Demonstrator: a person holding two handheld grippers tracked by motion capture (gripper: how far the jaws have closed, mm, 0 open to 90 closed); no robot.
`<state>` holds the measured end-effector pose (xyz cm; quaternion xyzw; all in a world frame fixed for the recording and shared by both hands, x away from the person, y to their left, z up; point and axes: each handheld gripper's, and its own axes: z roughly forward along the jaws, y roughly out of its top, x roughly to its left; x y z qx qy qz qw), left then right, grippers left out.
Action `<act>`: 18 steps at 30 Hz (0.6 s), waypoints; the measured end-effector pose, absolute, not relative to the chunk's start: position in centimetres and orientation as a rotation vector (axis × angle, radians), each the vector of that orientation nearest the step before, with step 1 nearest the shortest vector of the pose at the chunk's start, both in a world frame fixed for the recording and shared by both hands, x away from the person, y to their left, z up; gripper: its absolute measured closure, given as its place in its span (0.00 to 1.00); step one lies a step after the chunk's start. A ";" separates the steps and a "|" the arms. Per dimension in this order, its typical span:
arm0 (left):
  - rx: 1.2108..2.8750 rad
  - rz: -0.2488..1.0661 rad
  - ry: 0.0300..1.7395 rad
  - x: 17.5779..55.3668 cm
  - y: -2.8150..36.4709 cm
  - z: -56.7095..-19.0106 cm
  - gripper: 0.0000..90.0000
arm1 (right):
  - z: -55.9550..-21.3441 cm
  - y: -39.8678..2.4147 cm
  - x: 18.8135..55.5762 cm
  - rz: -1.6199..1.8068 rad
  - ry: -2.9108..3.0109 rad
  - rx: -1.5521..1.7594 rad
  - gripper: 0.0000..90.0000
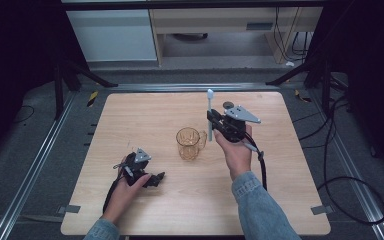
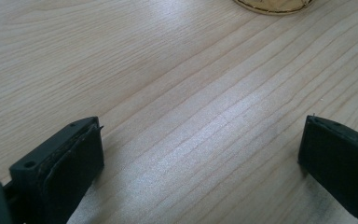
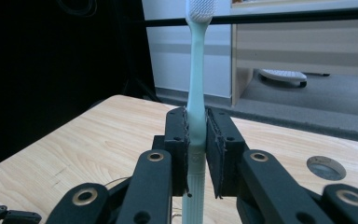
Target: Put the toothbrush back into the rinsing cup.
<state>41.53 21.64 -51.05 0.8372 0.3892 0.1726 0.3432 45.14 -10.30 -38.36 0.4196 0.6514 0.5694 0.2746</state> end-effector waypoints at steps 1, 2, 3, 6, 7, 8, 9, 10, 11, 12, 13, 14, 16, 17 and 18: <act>2.175 0.449 1.012 41.5 21.6 -51.1 0.00 | -38.4 -10.2 45.1 1.536 1.736 1.119 0.88; 2.175 0.449 1.012 41.5 21.6 -51.1 0.00 | -38.3 -10.2 45.1 1.537 1.730 1.119 0.88; 2.176 0.448 1.012 41.5 21.6 -51.1 0.00 | -38.3 -10.1 45.1 1.534 1.721 1.114 0.88; 2.176 0.448 1.012 41.5 21.6 -51.1 0.00 | -38.4 -10.0 45.1 1.537 1.718 1.116 0.88; 2.176 0.449 1.012 41.5 21.6 -51.1 0.00 | -38.4 -10.0 45.1 1.537 1.717 1.112 0.88; 2.176 0.449 1.012 41.5 21.6 -51.1 0.00 | -38.4 -9.9 45.1 1.543 1.710 1.106 0.88; 2.176 0.449 1.012 41.5 21.6 -51.1 0.00 | -38.4 -9.9 45.1 1.543 1.710 1.106 0.88; 2.175 0.449 1.012 41.5 21.6 -51.1 0.00 | -38.4 -9.9 45.1 1.548 1.704 1.107 0.88; 2.176 0.449 1.012 41.5 21.6 -51.1 0.00 | -38.4 -9.9 45.2 1.549 1.701 1.102 0.88; 2.176 0.449 1.012 41.5 21.6 -51.1 0.00 | -38.4 -10.0 45.2 1.554 1.694 1.101 0.88; 2.176 0.449 1.012 41.5 21.6 -51.1 0.00 | -38.5 -10.0 45.2 1.563 1.686 1.101 0.88; 2.176 0.449 1.012 41.5 21.6 -51.1 0.00 | -38.5 -10.0 45.2 1.563 1.686 1.101 0.88; 2.176 0.449 1.011 41.5 21.6 -51.0 0.00 | -38.6 -10.0 45.2 1.574 1.672 1.104 0.88; 2.176 0.449 1.012 41.5 21.6 -51.0 0.00 | -38.6 -9.9 45.3 1.578 1.667 1.104 0.88; 2.176 0.449 1.012 41.5 21.6 -51.0 0.00 | -38.6 -9.9 45.3 1.578 1.665 1.103 0.88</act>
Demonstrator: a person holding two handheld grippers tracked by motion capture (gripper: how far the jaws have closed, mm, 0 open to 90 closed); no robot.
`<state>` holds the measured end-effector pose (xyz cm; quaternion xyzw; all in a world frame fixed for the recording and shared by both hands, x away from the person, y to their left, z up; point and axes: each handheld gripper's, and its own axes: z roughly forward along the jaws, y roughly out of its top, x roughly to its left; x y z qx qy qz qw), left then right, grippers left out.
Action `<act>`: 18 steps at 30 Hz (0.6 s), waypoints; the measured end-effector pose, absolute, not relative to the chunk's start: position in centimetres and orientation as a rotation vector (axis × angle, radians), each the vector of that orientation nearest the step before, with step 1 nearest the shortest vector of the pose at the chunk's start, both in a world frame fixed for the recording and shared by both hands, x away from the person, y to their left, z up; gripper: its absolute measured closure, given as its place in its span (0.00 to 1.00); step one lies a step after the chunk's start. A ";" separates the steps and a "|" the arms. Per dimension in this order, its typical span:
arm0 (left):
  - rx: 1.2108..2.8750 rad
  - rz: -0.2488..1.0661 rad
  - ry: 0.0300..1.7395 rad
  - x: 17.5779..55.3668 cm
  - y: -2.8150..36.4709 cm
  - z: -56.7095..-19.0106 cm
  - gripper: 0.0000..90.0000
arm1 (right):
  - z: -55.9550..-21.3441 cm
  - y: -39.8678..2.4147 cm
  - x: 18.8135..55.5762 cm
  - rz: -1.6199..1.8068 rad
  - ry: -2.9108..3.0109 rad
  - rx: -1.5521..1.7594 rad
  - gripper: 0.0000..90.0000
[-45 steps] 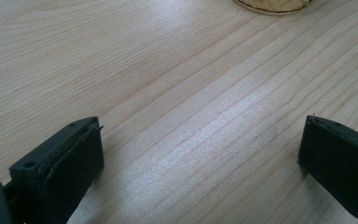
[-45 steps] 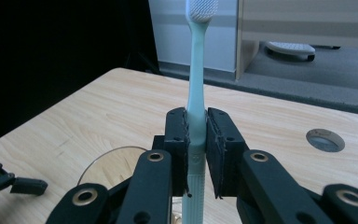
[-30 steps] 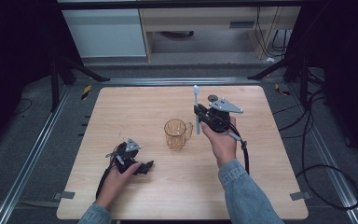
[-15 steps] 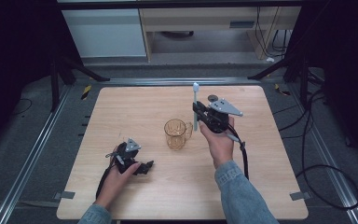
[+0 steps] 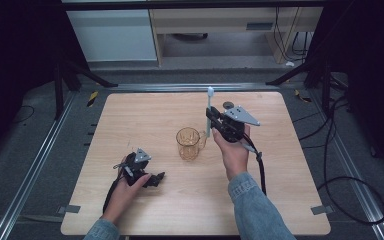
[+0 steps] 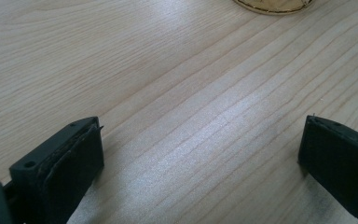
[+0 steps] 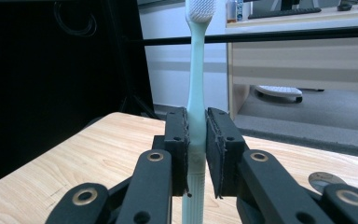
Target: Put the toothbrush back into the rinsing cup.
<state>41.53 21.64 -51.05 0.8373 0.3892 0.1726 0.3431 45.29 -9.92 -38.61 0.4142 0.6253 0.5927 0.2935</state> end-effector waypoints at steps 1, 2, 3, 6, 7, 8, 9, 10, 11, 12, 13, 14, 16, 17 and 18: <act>2.176 0.449 1.012 41.5 21.6 -51.0 0.00 | -38.6 -9.9 45.3 1.578 1.665 1.103 0.88; 2.176 0.449 1.012 41.5 21.6 -51.1 0.00 | -38.6 -9.9 45.3 1.580 1.662 1.102 0.88; 2.176 0.449 1.012 41.5 21.6 -51.0 0.00 | -38.6 -10.0 45.4 1.586 1.653 1.099 0.88; 2.176 0.449 1.012 41.5 21.6 -51.1 0.00 | -38.6 -10.0 45.3 1.592 1.646 1.097 0.88; 2.176 0.449 1.012 41.5 21.6 -51.0 0.00 | -38.5 -10.1 45.3 1.595 1.642 1.094 0.88; 2.176 0.449 1.012 41.5 21.6 -51.0 0.00 | -38.6 -10.1 45.4 1.602 1.636 1.090 0.88; 2.176 0.449 1.012 41.5 21.6 -51.0 0.00 | -38.6 -10.1 45.4 1.601 1.634 1.088 0.88; 2.176 0.449 1.012 41.5 21.6 -51.0 0.00 | -38.5 -10.1 45.4 1.604 1.631 1.088 0.88; 2.176 0.449 1.012 41.5 21.6 -51.1 0.00 | -38.5 -10.1 45.4 1.610 1.628 1.088 0.88; 2.176 0.449 1.012 41.5 21.6 -51.1 0.00 | -38.5 -10.1 45.4 1.610 1.628 1.088 0.88; 2.176 0.449 1.012 41.5 21.6 -51.1 0.00 | -38.5 -10.2 45.4 1.611 1.626 1.087 0.88; 2.176 0.449 1.012 41.5 21.6 -51.1 0.00 | -38.5 -10.2 45.4 1.612 1.624 1.087 0.88; 2.176 0.449 1.012 41.5 21.6 -51.1 0.00 | -38.5 -10.2 45.4 1.621 1.613 1.095 0.88; 2.176 0.449 1.012 41.5 21.6 -51.1 0.00 | -38.5 -10.2 45.4 1.621 1.613 1.095 0.88; 2.176 0.449 1.012 41.5 21.6 -51.1 0.00 | -38.5 -10.2 45.4 1.623 1.611 1.094 0.88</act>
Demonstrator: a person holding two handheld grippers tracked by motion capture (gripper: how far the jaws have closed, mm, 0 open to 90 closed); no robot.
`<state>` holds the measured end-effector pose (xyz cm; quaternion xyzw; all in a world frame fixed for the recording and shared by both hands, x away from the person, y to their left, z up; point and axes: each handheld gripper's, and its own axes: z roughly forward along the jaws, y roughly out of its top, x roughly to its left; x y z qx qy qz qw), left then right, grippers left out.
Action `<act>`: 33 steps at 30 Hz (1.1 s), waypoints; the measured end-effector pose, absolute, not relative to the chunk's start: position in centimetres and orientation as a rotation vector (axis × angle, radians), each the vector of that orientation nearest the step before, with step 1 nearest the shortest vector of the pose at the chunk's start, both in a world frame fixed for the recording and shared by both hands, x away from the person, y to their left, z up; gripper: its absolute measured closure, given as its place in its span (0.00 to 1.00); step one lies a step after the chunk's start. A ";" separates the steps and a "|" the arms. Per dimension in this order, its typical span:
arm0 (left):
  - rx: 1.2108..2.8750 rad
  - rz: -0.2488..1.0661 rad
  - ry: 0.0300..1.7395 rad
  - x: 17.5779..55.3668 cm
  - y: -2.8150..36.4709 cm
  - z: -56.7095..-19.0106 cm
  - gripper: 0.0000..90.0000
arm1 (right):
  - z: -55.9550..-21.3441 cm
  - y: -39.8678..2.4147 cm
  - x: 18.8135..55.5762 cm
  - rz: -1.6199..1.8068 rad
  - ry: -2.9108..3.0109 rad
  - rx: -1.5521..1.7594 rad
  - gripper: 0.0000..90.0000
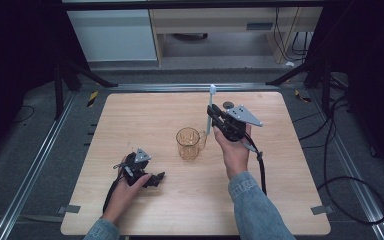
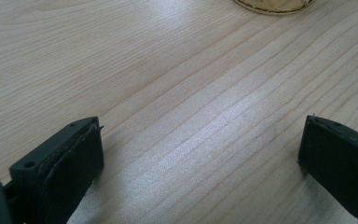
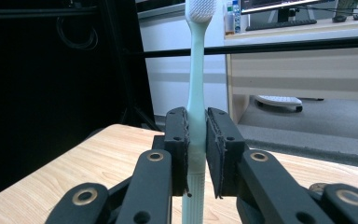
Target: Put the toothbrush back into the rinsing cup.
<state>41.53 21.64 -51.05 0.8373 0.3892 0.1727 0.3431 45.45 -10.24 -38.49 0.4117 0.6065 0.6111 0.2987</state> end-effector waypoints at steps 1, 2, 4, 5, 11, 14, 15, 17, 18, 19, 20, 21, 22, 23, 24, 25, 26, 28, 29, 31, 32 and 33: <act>2.176 0.449 1.012 41.5 21.6 -51.1 0.00 | -38.5 -10.3 45.5 1.624 1.609 1.091 0.88; 2.176 0.449 1.012 41.5 21.6 -51.1 0.00 | -38.5 -10.2 45.5 1.626 1.606 1.091 0.88; 2.176 0.449 1.012 41.5 21.6 -51.1 0.00 | -38.5 -10.2 45.5 1.628 1.604 1.091 0.88; 2.176 0.449 1.012 41.5 21.6 -51.1 0.00 | -38.5 -10.2 45.5 1.629 1.603 1.091 0.88; 2.176 0.449 1.012 41.5 21.6 -51.1 0.00 | -38.7 -10.0 45.7 1.639 1.594 1.080 0.88; 2.176 0.449 1.012 41.5 21.6 -51.0 0.00 | -39.0 -9.8 46.0 1.636 1.604 1.059 0.88; 2.176 0.449 1.012 41.5 21.6 -51.0 0.00 | -39.0 -9.8 46.0 1.636 1.604 1.059 0.88; 2.176 0.449 1.012 41.5 21.6 -51.0 0.00 | -39.1 -9.7 46.1 1.646 1.599 1.054 0.88; 2.176 0.449 1.012 41.5 21.6 -51.1 0.00 | -39.3 -9.6 46.2 1.653 1.596 1.047 0.88; 2.176 0.449 1.012 41.5 21.6 -51.1 0.00 | -39.3 -9.6 46.2 1.653 1.596 1.047 0.88; 2.176 0.449 1.012 41.5 21.6 -51.0 0.00 | -39.4 -9.5 46.3 1.654 1.597 1.048 0.88; 2.176 0.449 1.012 41.5 21.6 -51.1 0.00 | -39.5 -9.4 46.3 1.654 1.598 1.046 0.88; 2.176 0.449 1.012 41.5 21.6 -51.0 0.00 | -39.6 -9.3 46.3 1.660 1.598 1.046 0.88; 2.176 0.449 1.012 41.5 21.6 -51.1 0.00 | -39.7 -9.2 46.3 1.660 1.598 1.043 0.88; 2.176 0.449 1.011 41.5 21.6 -51.1 0.00 | -39.8 -9.1 46.4 1.660 1.599 1.041 0.88; 2.176 0.449 1.012 41.5 21.6 -51.1 0.00 | -40.0 -8.9 46.4 1.664 1.596 1.035 0.88; 2.176 0.449 1.012 41.5 21.6 -51.1 0.00 | -40.0 -8.9 46.4 1.664 1.596 1.035 0.88; 2.176 0.449 1.012 41.5 21.6 -51.1 0.00 | -40.4 -8.7 46.5 1.663 1.603 1.034 0.88; 2.176 0.449 1.012 41.5 21.6 -51.1 0.00 | -40.6 -8.7 46.6 1.658 1.606 1.034 0.88; 2.176 0.449 1.011 41.5 21.6 -51.0 0.00 | -40.9 -8.6 46.6 1.660 1.605 1.029 0.88; 2.176 0.449 1.011 41.5 21.6 -51.0 0.00 | -40.9 -8.6 46.6 1.660 1.605 1.029 0.88; 2.176 0.449 1.012 41.5 21.6 -51.0 0.00 | -41.0 -8.6 46.6 1.660 1.606 1.032 0.88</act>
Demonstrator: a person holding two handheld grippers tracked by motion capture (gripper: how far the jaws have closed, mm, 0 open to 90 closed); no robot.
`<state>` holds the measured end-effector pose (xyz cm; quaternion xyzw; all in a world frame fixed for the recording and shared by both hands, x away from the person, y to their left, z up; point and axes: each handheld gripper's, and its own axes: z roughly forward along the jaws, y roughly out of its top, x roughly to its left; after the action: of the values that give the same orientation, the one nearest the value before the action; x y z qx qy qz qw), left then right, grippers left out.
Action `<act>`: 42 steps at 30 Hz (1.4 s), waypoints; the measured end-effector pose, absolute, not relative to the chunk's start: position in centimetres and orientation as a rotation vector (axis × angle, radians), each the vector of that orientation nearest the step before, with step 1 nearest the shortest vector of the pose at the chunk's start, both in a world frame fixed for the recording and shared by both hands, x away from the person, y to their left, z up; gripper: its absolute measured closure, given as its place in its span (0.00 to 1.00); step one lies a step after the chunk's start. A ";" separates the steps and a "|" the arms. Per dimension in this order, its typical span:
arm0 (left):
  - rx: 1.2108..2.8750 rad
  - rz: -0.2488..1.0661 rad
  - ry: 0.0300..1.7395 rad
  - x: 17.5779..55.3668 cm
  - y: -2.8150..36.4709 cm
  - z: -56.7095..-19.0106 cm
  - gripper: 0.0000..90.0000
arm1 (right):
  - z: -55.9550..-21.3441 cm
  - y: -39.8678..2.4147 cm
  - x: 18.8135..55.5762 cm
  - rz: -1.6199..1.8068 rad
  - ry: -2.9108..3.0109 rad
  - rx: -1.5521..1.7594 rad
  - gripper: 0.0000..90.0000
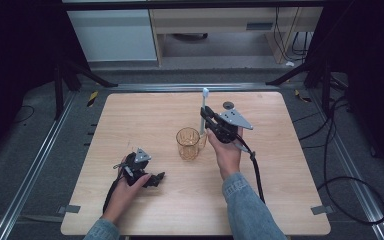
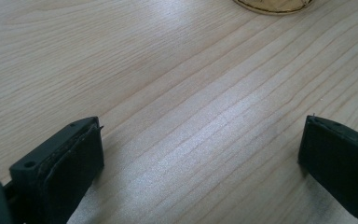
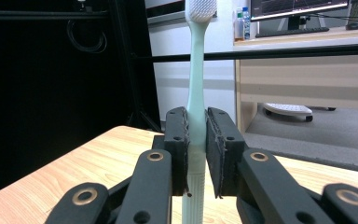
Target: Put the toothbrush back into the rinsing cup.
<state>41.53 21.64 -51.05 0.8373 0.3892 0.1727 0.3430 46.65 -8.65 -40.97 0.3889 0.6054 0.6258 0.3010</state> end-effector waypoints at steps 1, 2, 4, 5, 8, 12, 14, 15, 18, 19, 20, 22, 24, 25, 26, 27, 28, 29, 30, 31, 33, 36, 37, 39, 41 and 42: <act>2.176 0.449 1.012 41.5 21.6 -51.0 0.00 | -41.1 -8.6 46.7 1.663 1.604 1.036 0.88; 2.176 0.449 1.012 41.5 21.6 -51.1 0.00 | -41.4 -8.6 46.7 1.658 1.611 1.034 0.88; 2.176 0.449 1.012 41.5 21.6 -51.0 0.00 | -41.6 -8.6 46.7 1.655 1.613 1.036 0.88; 2.176 0.449 1.012 41.5 21.6 -51.0 0.00 | -41.6 -8.6 46.7 1.655 1.613 1.036 0.88; 2.176 0.449 1.012 41.5 21.6 -51.0 0.00 | -42.0 -8.6 46.7 1.655 1.616 1.045 0.88; 2.176 0.449 1.012 41.5 21.6 -51.0 0.00 | -42.4 -8.6 46.7 1.654 1.624 1.046 0.88; 2.176 0.449 1.012 41.5 21.6 -51.0 0.00 | -42.7 -8.6 46.8 1.652 1.630 1.051 0.88; 2.176 0.449 1.012 41.5 21.6 -51.0 0.00 | -42.8 -8.5 46.8 1.650 1.632 1.055 0.88; 2.176 0.449 1.012 41.5 21.6 -51.0 0.00 | -43.0 -8.5 46.8 1.648 1.635 1.059 0.88; 2.176 0.449 1.012 41.5 21.6 -51.0 0.00 | -43.1 -8.5 46.8 1.647 1.636 1.061 0.88; 2.176 0.449 1.012 41.5 21.6 -51.0 0.00 | -43.3 -8.5 46.7 1.638 1.641 1.058 0.88; 2.176 0.449 1.012 41.5 21.6 -51.0 0.00 | -43.4 -8.4 46.7 1.634 1.645 1.053 0.88; 2.176 0.449 1.012 41.5 21.6 -51.1 0.00 | -43.5 -8.5 46.7 1.634 1.648 1.052 0.88; 2.176 0.449 1.012 41.5 21.6 -51.1 0.00 | -43.5 -8.5 46.7 1.634 1.648 1.052 0.88; 2.176 0.449 1.011 41.5 21.6 -51.0 0.00 | -43.6 -8.5 46.7 1.633 1.648 1.052 0.88; 2.176 0.449 1.011 41.5 21.6 -51.0 0.00 | -43.6 -8.5 46.7 1.633 1.648 1.053 0.88; 2.176 0.449 1.012 41.5 21.6 -51.0 0.00 | -43.7 -8.5 46.7 1.633 1.648 1.055 0.88; 2.176 0.449 1.012 41.5 21.6 -51.0 0.00 | -43.8 -8.4 46.7 1.632 1.649 1.054 0.88; 2.176 0.449 1.012 41.5 21.6 -51.0 0.00 | -43.8 -8.4 46.7 1.632 1.649 1.054 0.88; 2.176 0.449 1.012 41.5 21.6 -51.0 0.00 | -43.8 -8.4 46.7 1.634 1.648 1.053 0.88; 2.176 0.449 1.012 41.5 21.6 -51.0 0.00 | -43.9 -8.3 46.7 1.637 1.648 1.047 0.88; 2.176 0.449 1.012 41.5 21.6 -51.0 0.00 | -44.0 -8.3 46.7 1.639 1.649 1.044 0.88; 2.176 0.449 1.012 41.5 21.6 -51.0 0.00 | -44.1 -8.2 46.7 1.640 1.647 1.045 0.88; 2.176 0.449 1.012 41.5 21.6 -51.1 0.00 | -44.2 -8.2 46.6 1.642 1.647 1.043 0.88; 2.176 0.449 1.012 41.5 21.6 -51.1 0.00 | -44.4 -8.2 46.6 1.647 1.641 1.043 0.88; 2.176 0.449 1.012 41.5 21.6 -51.1 0.00 | -44.4 -8.2 46.6 1.647 1.641 1.043 0.88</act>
<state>41.53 21.64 -51.05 0.8372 0.3893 0.1727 0.3432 46.61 -8.21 -44.41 0.3914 0.6158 0.6181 0.2923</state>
